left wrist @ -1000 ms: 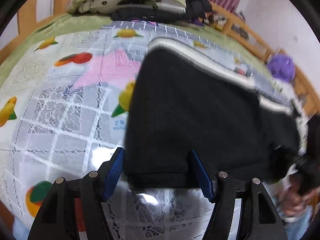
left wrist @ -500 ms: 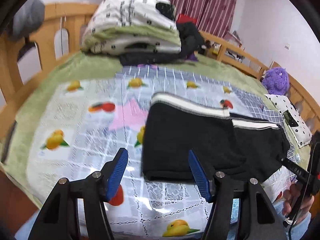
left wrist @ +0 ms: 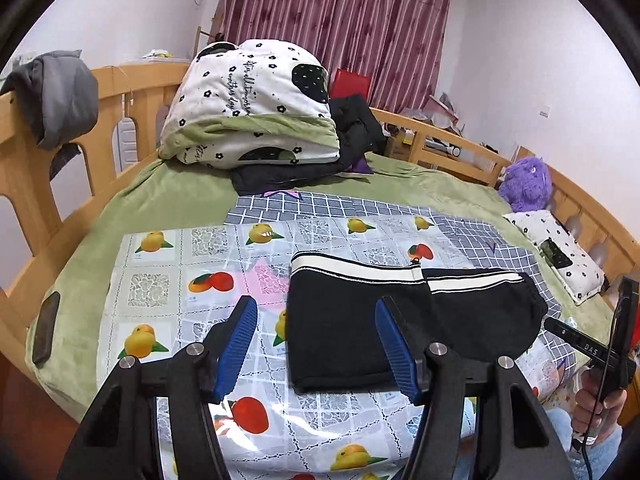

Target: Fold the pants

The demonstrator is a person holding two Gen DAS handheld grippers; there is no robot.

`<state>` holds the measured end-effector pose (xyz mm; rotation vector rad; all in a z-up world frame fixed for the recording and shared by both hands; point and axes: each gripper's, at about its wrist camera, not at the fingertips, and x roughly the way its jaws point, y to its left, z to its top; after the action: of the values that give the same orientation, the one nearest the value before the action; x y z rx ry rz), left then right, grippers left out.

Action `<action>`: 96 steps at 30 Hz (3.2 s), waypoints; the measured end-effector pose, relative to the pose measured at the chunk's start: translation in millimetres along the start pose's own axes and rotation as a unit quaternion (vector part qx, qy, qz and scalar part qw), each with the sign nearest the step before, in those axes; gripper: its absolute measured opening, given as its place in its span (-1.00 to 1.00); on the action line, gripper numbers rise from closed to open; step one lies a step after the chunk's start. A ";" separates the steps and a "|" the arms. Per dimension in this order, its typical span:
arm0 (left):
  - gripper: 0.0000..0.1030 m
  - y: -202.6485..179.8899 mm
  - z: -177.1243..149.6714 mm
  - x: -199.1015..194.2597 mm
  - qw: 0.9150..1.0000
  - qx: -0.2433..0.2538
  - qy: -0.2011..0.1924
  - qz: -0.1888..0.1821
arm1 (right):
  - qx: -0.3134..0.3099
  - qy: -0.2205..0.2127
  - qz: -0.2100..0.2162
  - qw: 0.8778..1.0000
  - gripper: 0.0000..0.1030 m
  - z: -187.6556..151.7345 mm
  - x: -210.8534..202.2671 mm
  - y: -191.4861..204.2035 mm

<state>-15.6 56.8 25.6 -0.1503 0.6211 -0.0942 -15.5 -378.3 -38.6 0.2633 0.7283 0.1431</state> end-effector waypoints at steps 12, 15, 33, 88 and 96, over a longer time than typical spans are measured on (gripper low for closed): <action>0.16 24.6 -15.7 -20.5 0.999 -0.017 0.008 0.042 | 0.024 0.008 0.016 1.000 -0.17 -8.7 -1.2 -8.3; 0.16 31.6 -20.7 -28.6 0.998 -0.026 0.007 0.057 | 0.014 0.006 0.030 0.999 -0.17 -6.1 -0.7 -1.5; 0.16 4.3 -18.2 -7.7 1.000 -0.016 0.021 0.006 | 0.015 -0.001 0.014 1.000 -0.07 -12.0 -29.6 -5.8; -0.81 64.7 49.5 249.9 0.979 -0.077 0.133 -0.138 | 0.177 -0.001 -0.034 0.984 -0.75 33.2 125.0 -128.0; -0.78 116.4 33.4 249.8 0.986 -0.029 0.157 0.038 | 0.110 0.099 0.059 0.987 -0.68 -4.9 183.7 -54.0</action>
<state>211.2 141.9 -110.1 -0.1703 0.9445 -0.0258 118.9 -388.7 -174.6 0.5087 0.9277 0.2032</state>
